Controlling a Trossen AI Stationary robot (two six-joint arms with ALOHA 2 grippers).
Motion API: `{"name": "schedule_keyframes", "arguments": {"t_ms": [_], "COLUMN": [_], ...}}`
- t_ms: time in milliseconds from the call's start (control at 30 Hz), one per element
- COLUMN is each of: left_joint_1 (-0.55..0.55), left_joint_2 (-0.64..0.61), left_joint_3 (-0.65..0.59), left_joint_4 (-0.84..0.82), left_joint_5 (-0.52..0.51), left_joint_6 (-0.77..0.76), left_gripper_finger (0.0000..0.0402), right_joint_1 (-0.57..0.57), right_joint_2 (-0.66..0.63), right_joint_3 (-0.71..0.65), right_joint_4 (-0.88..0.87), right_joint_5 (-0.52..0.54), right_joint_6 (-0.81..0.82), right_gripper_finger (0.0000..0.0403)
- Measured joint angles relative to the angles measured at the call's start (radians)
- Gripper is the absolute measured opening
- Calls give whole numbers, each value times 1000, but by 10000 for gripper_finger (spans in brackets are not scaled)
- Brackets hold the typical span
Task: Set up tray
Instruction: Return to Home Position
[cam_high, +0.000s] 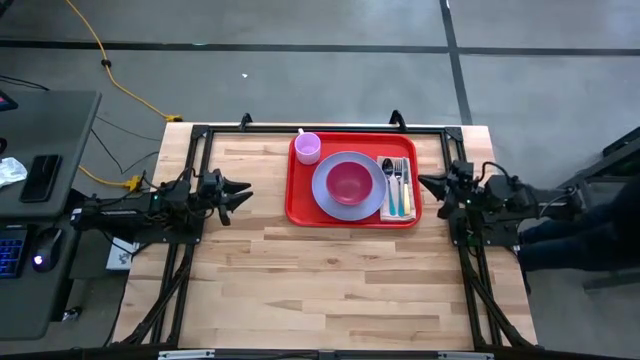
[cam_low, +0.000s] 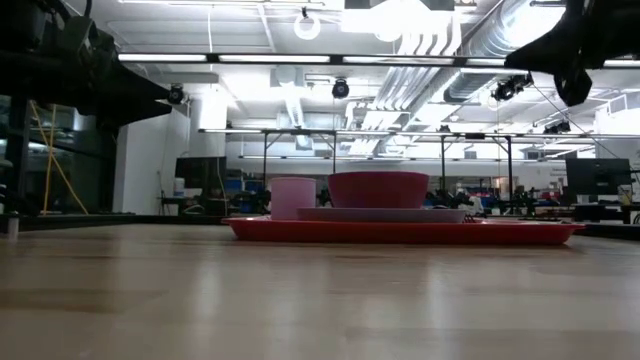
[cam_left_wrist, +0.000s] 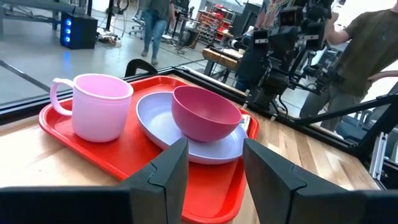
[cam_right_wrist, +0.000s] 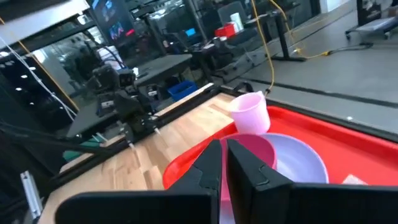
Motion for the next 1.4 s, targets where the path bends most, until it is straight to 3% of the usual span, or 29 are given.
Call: {"name": "schedule_keyframes", "arguments": {"t_ms": [267, 500, 867, 1400], "left_joint_1": [0, 0, 0, 0], "left_joint_2": [0, 0, 0, 0], "left_joint_3": [0, 0, 0, -1], "left_joint_4": [0, -4, -5, -5], "left_joint_5": [0, 4, 3, 2], "left_joint_6": [-3, -3, 0, 2], "left_gripper_finger": [184, 184, 184, 184], "right_joint_1": [0, 0, 0, 0], "right_joint_2": [-99, -95, -96, -96], "right_joint_3": [-14, 13, -147, -176], "right_joint_4": [-72, -185, -49, -2], "right_joint_5": [-8, -29, -88, -216], "right_joint_6": [-4, 64, 123, 83], "right_gripper_finger": [0, 0, 0, 0]}}
